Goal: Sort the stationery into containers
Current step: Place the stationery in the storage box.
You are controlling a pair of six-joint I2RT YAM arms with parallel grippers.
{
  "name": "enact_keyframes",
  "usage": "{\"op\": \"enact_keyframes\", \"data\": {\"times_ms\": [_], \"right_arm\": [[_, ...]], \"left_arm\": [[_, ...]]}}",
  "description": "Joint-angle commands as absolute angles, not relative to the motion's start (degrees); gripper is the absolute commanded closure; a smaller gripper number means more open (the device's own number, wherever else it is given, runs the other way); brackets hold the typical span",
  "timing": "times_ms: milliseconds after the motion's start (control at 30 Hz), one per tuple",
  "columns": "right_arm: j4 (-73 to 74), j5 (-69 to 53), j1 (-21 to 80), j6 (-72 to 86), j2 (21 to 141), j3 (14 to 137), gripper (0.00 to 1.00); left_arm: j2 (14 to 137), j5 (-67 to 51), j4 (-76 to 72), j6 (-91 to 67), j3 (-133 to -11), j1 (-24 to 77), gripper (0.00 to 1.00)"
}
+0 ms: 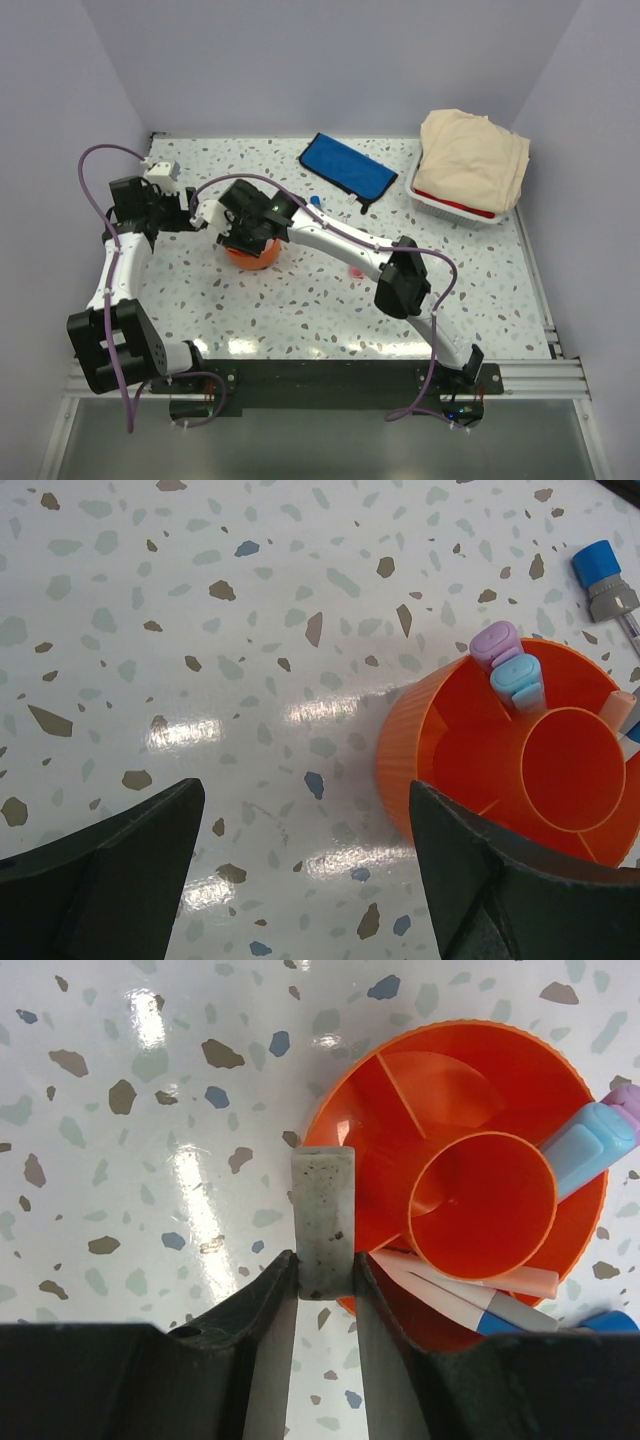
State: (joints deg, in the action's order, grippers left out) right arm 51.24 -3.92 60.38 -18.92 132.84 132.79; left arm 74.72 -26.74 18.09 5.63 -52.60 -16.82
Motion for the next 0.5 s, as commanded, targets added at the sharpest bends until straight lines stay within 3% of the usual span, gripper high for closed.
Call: {"op": "enact_keyframes", "data": {"times_ms": [0,167,467], "right_arm": [[49.57,-1.58,60.47,-17.93,134.29,135.35,0.65],[49.31,-0.18,60.47,-17.05,134.38,134.83,0.51],[47.38,-0.27,59.42,-15.91,126.23,132.02,0.51]], "left_arm": [[74.36,-26.37,17.31,6.68,-53.53,-17.23,0.12],[74.27,-26.19,17.93,6.94,-53.53,-17.31,0.12],[74.71,-26.1,18.28,7.21,-54.32,-17.31,0.12]]}}
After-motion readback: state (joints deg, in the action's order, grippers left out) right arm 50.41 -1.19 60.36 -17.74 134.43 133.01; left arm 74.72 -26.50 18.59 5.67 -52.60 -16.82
